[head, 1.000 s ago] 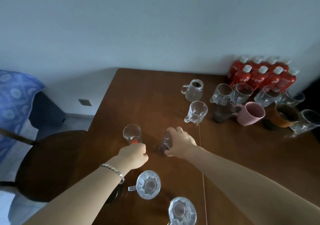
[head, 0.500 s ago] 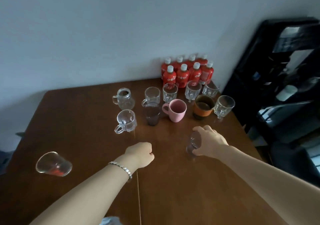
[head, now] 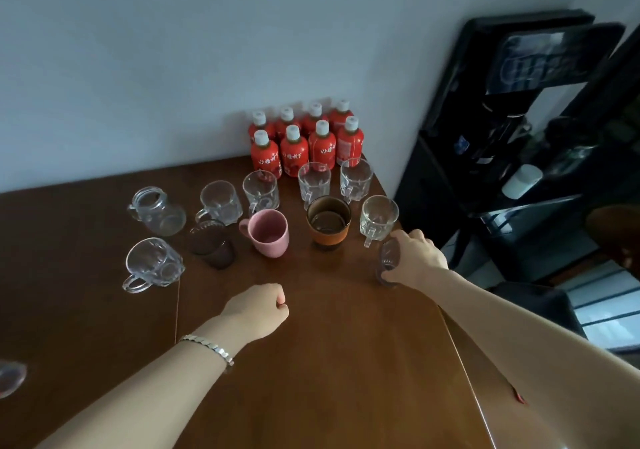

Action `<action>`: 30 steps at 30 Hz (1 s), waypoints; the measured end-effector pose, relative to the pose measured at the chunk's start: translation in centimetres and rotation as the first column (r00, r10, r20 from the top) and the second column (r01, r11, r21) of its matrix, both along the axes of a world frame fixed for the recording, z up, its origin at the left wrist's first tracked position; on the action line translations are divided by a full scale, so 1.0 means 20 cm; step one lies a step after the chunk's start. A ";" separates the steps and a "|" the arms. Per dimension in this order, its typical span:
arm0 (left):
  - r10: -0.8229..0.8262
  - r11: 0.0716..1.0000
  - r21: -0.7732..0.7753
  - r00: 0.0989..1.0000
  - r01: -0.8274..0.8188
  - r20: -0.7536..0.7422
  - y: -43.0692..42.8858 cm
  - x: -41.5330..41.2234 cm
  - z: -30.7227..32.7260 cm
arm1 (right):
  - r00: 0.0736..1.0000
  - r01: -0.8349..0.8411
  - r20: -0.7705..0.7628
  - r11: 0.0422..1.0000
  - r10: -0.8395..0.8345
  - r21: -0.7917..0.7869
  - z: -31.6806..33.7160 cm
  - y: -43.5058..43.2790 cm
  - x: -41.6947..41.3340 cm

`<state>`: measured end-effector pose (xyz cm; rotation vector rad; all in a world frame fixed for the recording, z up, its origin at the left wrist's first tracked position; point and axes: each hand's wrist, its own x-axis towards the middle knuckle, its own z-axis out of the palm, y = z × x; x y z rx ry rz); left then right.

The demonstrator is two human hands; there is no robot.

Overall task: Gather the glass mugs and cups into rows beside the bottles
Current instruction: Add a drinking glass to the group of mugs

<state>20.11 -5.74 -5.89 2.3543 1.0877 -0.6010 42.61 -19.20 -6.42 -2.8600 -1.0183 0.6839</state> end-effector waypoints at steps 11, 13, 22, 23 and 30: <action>0.009 1.000 -0.006 0.999 -0.009 -0.046 0.00 -0.05 -0.03 | 1.000 -0.015 -0.019 0.996 0.013 -0.089 -0.03 0.01 -0.03; 0.007 1.000 -0.006 0.999 -0.007 -0.046 -0.01 -0.07 -0.03 | 1.000 -0.022 -0.017 0.993 0.020 -0.119 -0.02 0.00 -0.04; 0.093 0.996 0.017 0.995 -0.093 -0.030 0.03 -0.39 0.04 | 0.932 -0.357 -0.073 0.934 0.354 -0.025 0.07 0.08 -0.38; 0.106 0.994 0.024 0.994 -0.105 -0.037 0.04 -0.47 0.05 | 0.917 -0.385 -0.128 0.922 0.378 -0.035 0.07 0.11 -0.46; 0.265 0.958 0.123 0.963 -0.258 -0.051 0.25 -1.14 0.14 | 0.802 -0.566 -0.264 0.823 0.536 -0.051 0.08 0.43 -1.10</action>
